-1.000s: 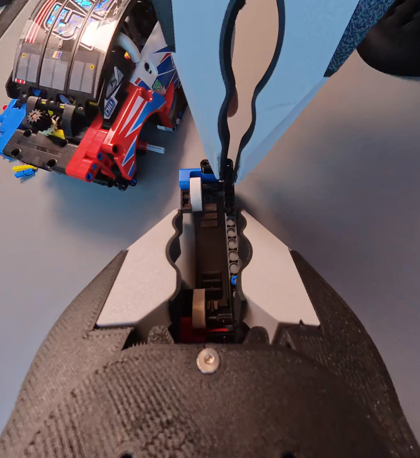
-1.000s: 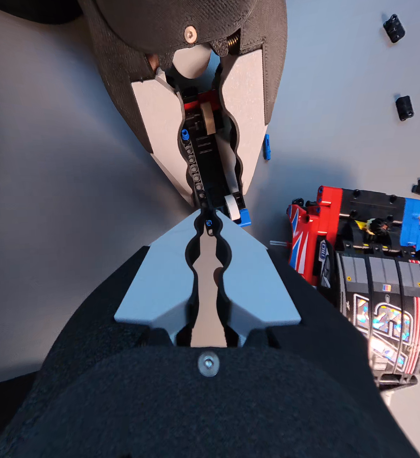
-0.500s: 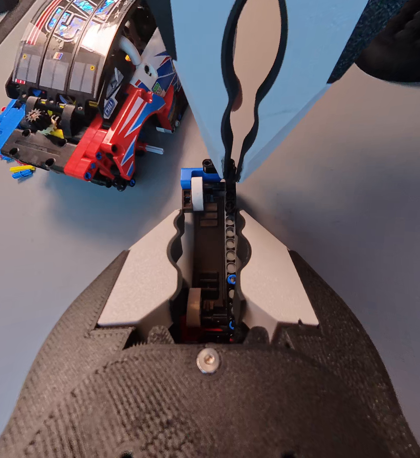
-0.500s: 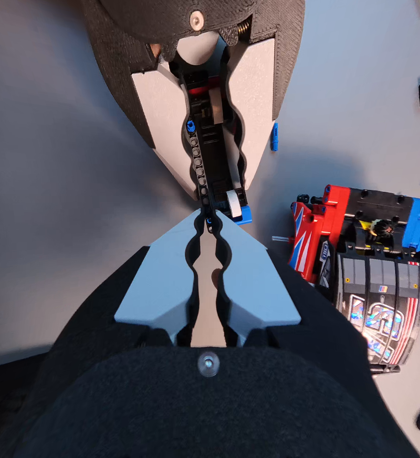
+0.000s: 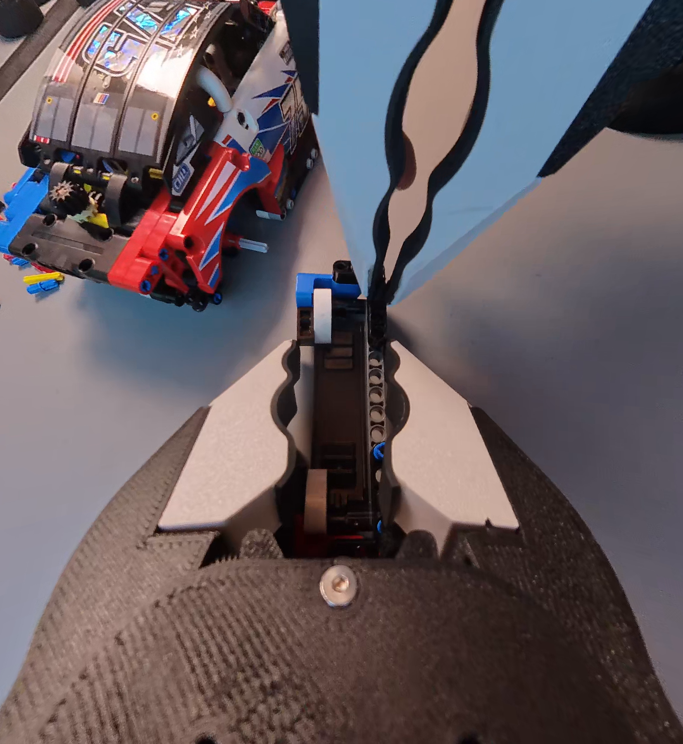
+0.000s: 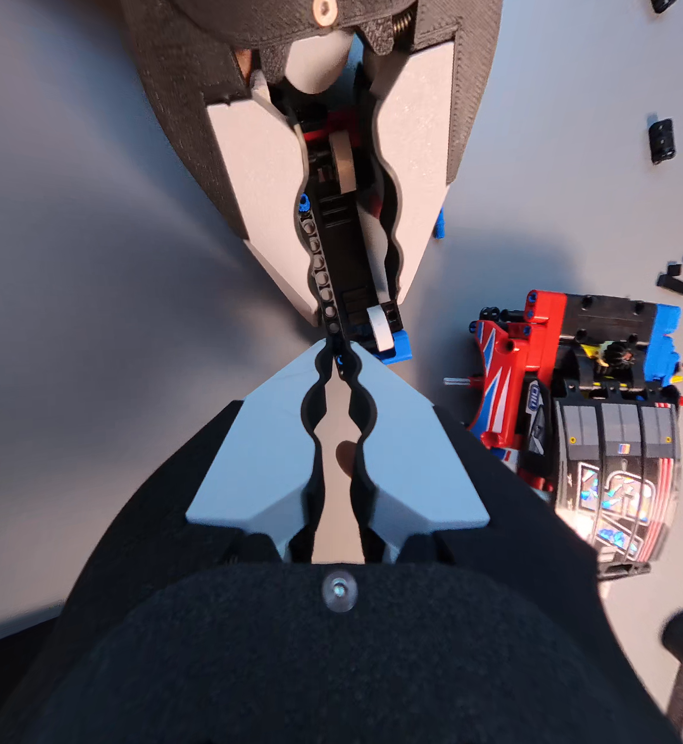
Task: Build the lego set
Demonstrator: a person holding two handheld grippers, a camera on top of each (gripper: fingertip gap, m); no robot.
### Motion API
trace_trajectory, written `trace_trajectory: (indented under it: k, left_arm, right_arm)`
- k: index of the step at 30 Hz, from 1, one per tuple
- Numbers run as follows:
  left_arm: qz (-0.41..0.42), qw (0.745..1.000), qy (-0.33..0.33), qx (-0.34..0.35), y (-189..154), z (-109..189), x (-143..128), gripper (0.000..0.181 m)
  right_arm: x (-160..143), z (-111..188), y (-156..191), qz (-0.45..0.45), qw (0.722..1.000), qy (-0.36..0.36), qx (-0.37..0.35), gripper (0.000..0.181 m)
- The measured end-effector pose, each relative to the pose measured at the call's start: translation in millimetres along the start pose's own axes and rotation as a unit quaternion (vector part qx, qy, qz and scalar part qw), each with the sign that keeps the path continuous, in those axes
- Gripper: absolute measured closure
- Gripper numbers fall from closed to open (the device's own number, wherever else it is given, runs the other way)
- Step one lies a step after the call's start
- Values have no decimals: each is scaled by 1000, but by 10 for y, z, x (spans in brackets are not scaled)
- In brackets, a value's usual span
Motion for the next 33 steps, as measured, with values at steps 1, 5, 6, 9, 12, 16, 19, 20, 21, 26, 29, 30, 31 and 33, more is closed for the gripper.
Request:
trace_trajectory:
  k: [1,5,6,9,12,16,19,20,21,26,29,30,31,33]
  left_arm:
    - [0,1000,0,0,0,0,0,142]
    - [4,1000,0,0,8,2,-1,142]
    - [5,1000,0,-1,9,2,-1,142]
    - [5,1000,0,-1,9,2,-2,142]
    - [5,1000,0,-1,9,4,-1,142]
    - [13,1000,-3,-7,8,6,4,143]
    - [12,1000,-2,-6,6,5,3,143]
    - [11,1000,-2,-6,6,4,3,142]
    - [11,1000,-2,-6,6,4,2,143]
    - [7,1000,1,-4,0,-1,-2,142]
    - [9,1000,1,-4,6,-1,-3,142]
    - [9,1000,1,-3,6,-1,-3,142]
    - [9,1000,1,-3,5,-1,-4,142]
    - [10,1000,1,-3,7,0,-5,142]
  right_arm:
    - [-3,0,6,-1,1000,-4,-8,180]
    - [8,-12,27,8,1000,0,-30,179]
    - [7,-13,28,8,999,-1,-31,179]
    - [-9,-12,22,-7,999,-18,-28,179]
    - [-26,-8,26,-19,998,-42,-40,178]
    - [-40,51,27,-33,997,-61,-34,173]
    - [-13,71,8,-38,997,-60,-35,177]
    - [-11,65,4,-36,997,-57,-34,178]
    - [-8,57,1,-37,997,-54,-31,178]
    - [-3,29,-18,-57,998,-29,-2,179]
    - [2,2,-11,-41,999,-10,-3,180]
    - [1,-2,-7,-34,999,-6,-5,180]
    - [4,-7,-2,-26,1000,-3,-8,180]
    - [15,-16,9,-13,1000,7,-12,180]
Point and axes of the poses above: each gripper's, where its closed fingertips meet, z back along the fingers, x out of its top, y = z × x across the jaws, the point moved 6 cm from there along z, back along the fingers, and after that the axes turned 5 degrees about -y, right-handed, at the moved point
